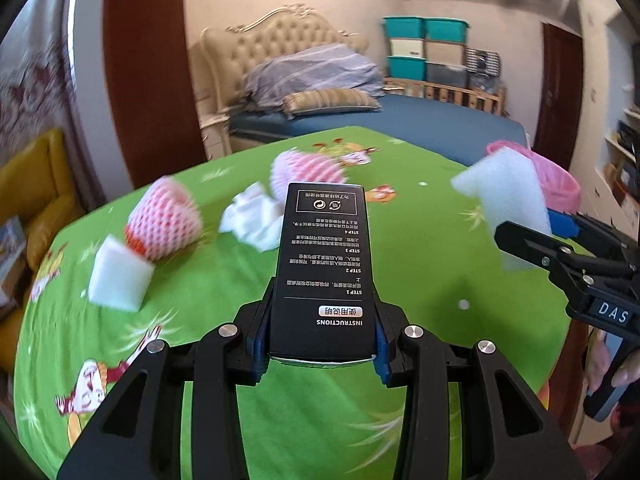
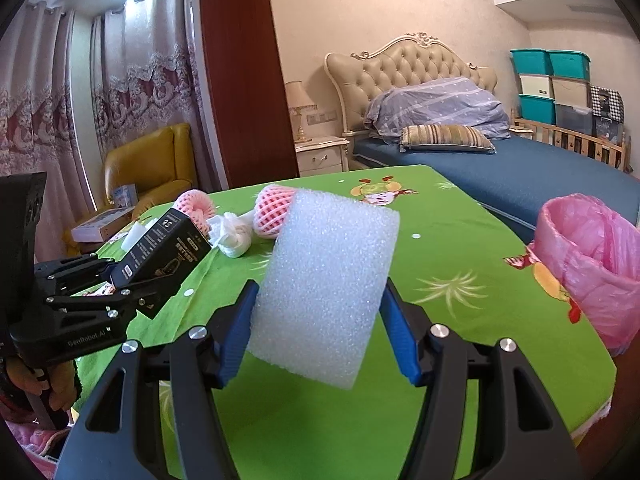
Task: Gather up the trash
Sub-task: 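Carry the black box and foam block over the pink bin and open both tools, then move both tools back over the table toward the remaining trash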
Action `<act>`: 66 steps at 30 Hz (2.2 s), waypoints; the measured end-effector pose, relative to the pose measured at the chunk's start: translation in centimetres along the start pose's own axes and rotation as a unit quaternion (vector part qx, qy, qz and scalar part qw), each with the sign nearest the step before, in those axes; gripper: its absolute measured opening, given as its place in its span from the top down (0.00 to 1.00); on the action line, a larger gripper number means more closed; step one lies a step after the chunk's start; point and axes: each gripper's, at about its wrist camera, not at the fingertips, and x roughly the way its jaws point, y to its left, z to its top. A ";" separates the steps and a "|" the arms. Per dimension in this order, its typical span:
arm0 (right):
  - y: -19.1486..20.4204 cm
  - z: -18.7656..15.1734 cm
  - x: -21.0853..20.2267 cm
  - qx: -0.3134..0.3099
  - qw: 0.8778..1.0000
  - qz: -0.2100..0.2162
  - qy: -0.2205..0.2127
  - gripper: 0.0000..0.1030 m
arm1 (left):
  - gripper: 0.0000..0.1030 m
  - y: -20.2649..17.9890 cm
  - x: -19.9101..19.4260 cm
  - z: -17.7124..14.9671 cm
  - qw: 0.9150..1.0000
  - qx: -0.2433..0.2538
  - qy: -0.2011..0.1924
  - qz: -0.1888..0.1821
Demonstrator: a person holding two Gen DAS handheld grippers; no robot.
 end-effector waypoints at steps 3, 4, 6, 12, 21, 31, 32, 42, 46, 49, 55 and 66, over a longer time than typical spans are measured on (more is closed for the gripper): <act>-1.1 0.1 -0.8 0.008 1.000 -0.009 -0.008 0.43 | 0.63 -1.7 0.1 0.8 1.000 0.020 -0.004 -0.012; -1.6 0.2 -1.1 0.011 1.000 -0.013 -0.011 0.43 | 0.63 -2.0 0.2 1.2 1.000 0.024 -0.005 -0.016; -2.5 0.3 -1.6 0.018 0.999 -0.022 -0.017 0.43 | 0.63 -3.2 0.2 1.8 0.999 0.036 -0.010 -0.024; -6.1 0.7 -3.2 0.033 0.997 -0.057 -0.032 0.43 | 0.63 -6.5 0.9 3.9 0.996 0.053 -0.012 -0.068; -12.5 1.3 -6.6 0.032 0.989 -0.136 -0.057 0.43 | 0.63 -12.2 4.0 7.9 0.987 0.064 0.004 -0.145; -21.9 2.1 -8.4 0.057 0.976 -0.202 -0.050 0.43 | 0.63 -20.7 9.7 13.7 0.975 0.084 0.037 -0.203; -22.7 2.3 -8.4 0.057 0.975 -0.210 -0.049 0.43 | 0.63 -21.4 10.3 14.3 0.974 0.083 0.039 -0.209; -29.0 4.0 -6.8 0.063 0.971 -0.230 -0.037 0.42 | 0.63 -28.9 16.1 19.7 0.963 0.084 0.055 -0.249; -30.6 4.6 -5.0 0.056 0.971 -0.233 -0.024 0.42 | 0.63 -30.6 18.3 21.0 0.962 0.075 0.063 -0.257; -32.1 5.2 -4.3 0.061 0.971 -0.229 -0.025 0.31 | 0.63 -31.7 20.1 21.9 0.960 0.060 0.074 -0.264; -33.7 5.6 -5.2 0.071 0.968 -0.239 -0.036 0.16 | 0.45 -31.2 21.8 22.4 0.965 0.053 0.073 -0.248; -27.6 4.2 -10.2 0.078 0.970 -0.220 -0.059 0.07 | 0.09 -21.5 15.5 16.7 0.986 0.069 0.044 -0.145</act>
